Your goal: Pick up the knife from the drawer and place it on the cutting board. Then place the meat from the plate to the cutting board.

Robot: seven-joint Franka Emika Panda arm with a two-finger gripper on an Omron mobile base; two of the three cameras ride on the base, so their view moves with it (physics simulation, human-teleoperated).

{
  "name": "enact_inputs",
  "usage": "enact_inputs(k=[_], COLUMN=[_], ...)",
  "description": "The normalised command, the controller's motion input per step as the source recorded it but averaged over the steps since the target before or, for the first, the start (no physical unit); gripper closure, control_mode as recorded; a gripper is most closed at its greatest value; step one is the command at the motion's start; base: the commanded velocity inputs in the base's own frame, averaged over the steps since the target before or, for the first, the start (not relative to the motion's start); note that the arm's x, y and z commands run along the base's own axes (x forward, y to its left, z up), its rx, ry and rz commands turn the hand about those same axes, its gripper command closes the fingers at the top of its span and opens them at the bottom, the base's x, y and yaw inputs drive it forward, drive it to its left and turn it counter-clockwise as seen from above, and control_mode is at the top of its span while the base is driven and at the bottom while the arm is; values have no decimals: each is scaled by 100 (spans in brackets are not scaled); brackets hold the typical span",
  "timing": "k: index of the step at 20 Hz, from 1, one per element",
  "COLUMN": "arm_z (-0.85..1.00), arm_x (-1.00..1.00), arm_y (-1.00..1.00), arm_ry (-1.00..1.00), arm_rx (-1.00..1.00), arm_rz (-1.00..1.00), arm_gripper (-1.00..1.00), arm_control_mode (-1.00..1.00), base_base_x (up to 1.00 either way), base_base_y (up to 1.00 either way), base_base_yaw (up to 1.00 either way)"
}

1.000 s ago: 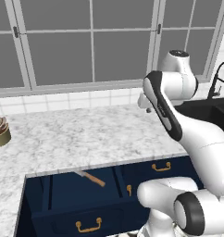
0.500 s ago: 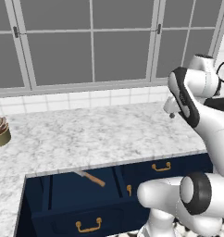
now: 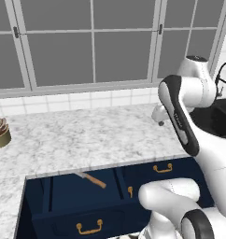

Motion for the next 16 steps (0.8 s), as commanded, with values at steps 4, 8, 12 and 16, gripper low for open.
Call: enact_inputs(k=[4,8,12,16], arm_z=[-3,0,0,0], arm_x=[-87,-1,-6,0], arm_y=[100,16,-10,0], arm_ry=[-13,3,0,0], arm_rx=[-9,-1,0,0], arm_rz=[4,1,6,0], arm_gripper=[-100,-100,-100,-100], arm_control_mode=[-100,-100,100,100], base_base_x=[0,0,-6,-27], base_base_y=[0,0,-20,-87], base_base_yaw=[0,0,9,55])
